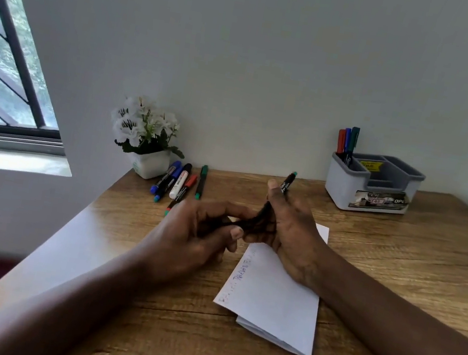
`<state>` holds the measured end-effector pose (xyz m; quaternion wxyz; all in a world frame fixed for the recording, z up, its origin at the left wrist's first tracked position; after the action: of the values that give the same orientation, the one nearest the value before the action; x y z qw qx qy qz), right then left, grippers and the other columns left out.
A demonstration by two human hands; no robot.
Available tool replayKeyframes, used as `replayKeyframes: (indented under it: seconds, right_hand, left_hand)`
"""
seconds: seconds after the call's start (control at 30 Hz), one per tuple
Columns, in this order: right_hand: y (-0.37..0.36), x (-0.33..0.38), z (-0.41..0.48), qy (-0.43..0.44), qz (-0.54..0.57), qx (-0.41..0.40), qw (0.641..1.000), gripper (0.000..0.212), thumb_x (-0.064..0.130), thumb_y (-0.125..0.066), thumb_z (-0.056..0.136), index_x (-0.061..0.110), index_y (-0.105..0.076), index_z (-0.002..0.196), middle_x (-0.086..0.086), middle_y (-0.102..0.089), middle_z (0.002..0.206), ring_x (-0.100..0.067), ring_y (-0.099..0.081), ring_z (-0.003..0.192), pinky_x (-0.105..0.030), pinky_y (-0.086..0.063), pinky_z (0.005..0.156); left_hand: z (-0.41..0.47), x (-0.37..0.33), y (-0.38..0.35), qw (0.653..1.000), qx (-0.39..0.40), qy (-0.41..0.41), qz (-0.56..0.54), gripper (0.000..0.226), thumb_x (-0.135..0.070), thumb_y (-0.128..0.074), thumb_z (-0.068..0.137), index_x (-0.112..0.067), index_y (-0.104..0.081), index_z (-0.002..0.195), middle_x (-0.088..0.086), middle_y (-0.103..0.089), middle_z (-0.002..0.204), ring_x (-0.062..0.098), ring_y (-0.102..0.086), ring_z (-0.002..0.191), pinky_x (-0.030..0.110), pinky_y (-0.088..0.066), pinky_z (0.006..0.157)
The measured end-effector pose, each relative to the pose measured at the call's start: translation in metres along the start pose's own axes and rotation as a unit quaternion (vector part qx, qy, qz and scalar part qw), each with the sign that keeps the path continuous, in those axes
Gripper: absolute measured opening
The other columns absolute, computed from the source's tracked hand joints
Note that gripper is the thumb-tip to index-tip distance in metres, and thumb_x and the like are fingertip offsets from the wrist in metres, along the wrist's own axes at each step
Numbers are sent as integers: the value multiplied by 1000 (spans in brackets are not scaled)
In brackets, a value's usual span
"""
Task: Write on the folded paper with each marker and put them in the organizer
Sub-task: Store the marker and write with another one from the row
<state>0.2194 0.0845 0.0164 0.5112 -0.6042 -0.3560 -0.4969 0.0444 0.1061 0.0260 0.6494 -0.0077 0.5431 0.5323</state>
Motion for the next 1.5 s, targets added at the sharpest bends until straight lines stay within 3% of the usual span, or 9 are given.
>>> replayKeyframes:
  seconds: [0.27, 0.53, 0.73, 0.8, 0.87, 1.0, 1.27, 1.4, 1.5]
  right_hand:
    - [2, 5, 0, 46, 97, -5, 994, 37, 35, -74, 80, 5, -69, 100, -14, -78, 89, -23, -77, 78, -28, -63, 62]
    - [6, 6, -1, 44, 95, -34, 994, 45, 48, -58, 95, 7, -75, 100, -9, -78, 104, -19, -72, 90, -30, -63, 70]
    - [7, 26, -8, 182, -10, -68, 981, 56, 51, -46, 102, 3, -76, 100, 0, -46, 50, -13, -43, 48, -26, -42, 45]
    - [10, 51, -16, 332, -107, -37, 936, 43, 38, -49, 106, 6, -76, 94, -3, -59, 55, -14, -55, 49, -24, -47, 47]
    - [16, 70, -25, 461, -273, 9, 844, 32, 34, -55, 104, 12, -76, 95, -1, -70, 66, -12, -67, 61, -26, -53, 56]
    - [33, 57, -27, 459, -539, 60, 704, 34, 41, -53, 101, 16, -75, 105, 2, -77, 89, -10, -70, 78, -37, -59, 65]
    - [48, 30, -35, 330, -684, 106, 642, 51, 71, -52, 85, 42, -65, 125, 20, -72, 118, -3, -64, 104, -24, -50, 82]
    - [31, 27, -45, 330, -676, 77, 655, 55, 76, -47, 82, 40, -68, 118, 20, -74, 106, -2, -65, 94, -28, -55, 77]
    - [27, 27, -47, 326, -532, 43, 780, 35, 55, -52, 95, 30, -75, 102, 12, -75, 81, -6, -69, 74, -24, -56, 65]
  left_hand:
    - [1, 18, 23, 989, -114, 61, 72, 18, -41, -77, 86, -39, -69, 102, -18, -77, 90, 1, -74, 85, 37, -59, 82]
    - [7, 24, 19, 952, -43, 119, 279, 17, -59, -69, 85, -46, -68, 95, -21, -57, 93, -2, -54, 84, 19, -39, 62]
    - [6, 26, 18, 945, -63, 113, 302, 36, -73, -62, 82, -45, -66, 103, -23, -60, 90, -6, -55, 81, 19, -39, 62]
    - [5, 22, 20, 939, -95, 107, 313, 52, -85, -53, 77, -43, -66, 106, -24, -60, 91, -7, -54, 84, 23, -42, 66]
    - [4, 18, 21, 936, -103, 117, 314, 66, -93, -45, 73, -42, -65, 112, -24, -62, 102, -3, -56, 93, 30, -47, 76]
    - [2, 15, 18, 935, -72, 144, 317, 80, -96, -37, 70, -41, -61, 122, -16, -61, 122, 5, -54, 110, 40, -44, 94]
    - [1, 20, 9, 932, -1, 170, 321, 97, -102, -33, 64, -39, -53, 136, -12, -51, 143, 7, -47, 124, 42, -36, 105]
    - [3, 24, 6, 920, 58, 189, 338, 105, -100, -36, 64, -36, -41, 148, -11, -40, 154, 11, -41, 135, 42, -30, 110]
    - [3, 24, 5, 922, 74, 191, 328, 107, -98, -37, 65, -34, -38, 150, -9, -37, 156, 13, -39, 138, 41, -29, 112]
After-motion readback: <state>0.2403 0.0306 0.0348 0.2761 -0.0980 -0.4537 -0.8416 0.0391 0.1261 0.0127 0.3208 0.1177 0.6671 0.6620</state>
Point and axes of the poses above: each hand's wrist, its own z-axis towards the middle knuckle, its own y-axis out of the back of the hand, x = y × z, the point moved 4 cm from there along z, towards the middle knuckle
